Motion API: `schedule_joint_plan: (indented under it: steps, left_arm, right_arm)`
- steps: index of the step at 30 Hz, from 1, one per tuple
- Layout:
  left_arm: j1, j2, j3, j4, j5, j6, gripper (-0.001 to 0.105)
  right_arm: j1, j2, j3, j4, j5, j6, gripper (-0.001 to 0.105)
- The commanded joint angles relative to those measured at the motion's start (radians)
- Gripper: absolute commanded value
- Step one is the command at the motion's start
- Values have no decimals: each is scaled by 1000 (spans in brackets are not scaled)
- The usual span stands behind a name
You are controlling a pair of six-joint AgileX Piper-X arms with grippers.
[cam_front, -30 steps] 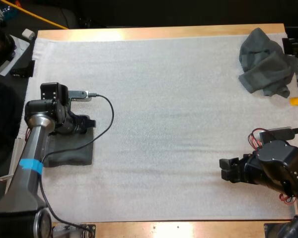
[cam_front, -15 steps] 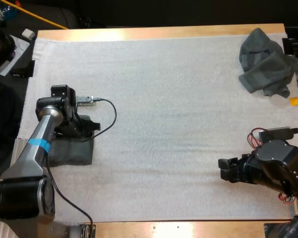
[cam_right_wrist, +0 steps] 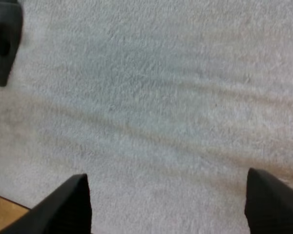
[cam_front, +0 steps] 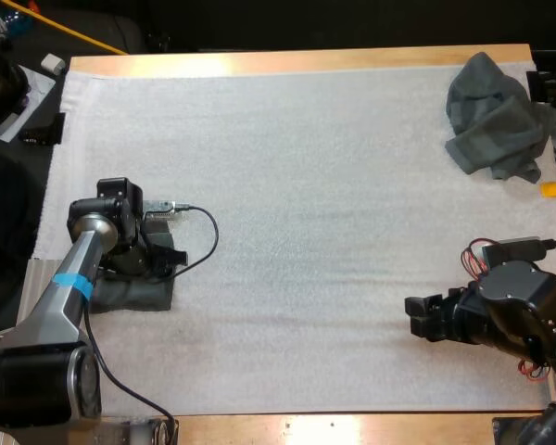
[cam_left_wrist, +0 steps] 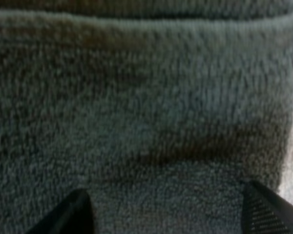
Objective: Pick towel from pile, fold and stack
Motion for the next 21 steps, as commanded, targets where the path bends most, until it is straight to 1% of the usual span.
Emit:
schedule_joint_plan:
  steps: [1, 7, 12, 14, 15, 21]
  left_arm:
    - [0, -33, 8, 30, -18, 3, 63]
    - [2, -147, -23, 57, 7, 5, 63]
    - [1, -268, -41, 57, 67, 3, 63]
    - [-1, -239, -36, 55, 37, 2, 63]
    - [-3, -283, -38, 56, 47, 2, 63]
    - [-3, -426, -38, 57, 114, -1, 63]
  right_arm:
    - [0, -5, -7, -2, -10, 1, 64]
    - [1, -6, -6, 6, -8, -3, 64]
    - [0, -5, -6, 4, -8, -19, 64]
    - [0, -4, -3, -8, -6, -5, 65]
    - [0, -3, -3, -12, -5, -7, 65]
    - [-3, -2, -5, -33, 3, -35, 64]
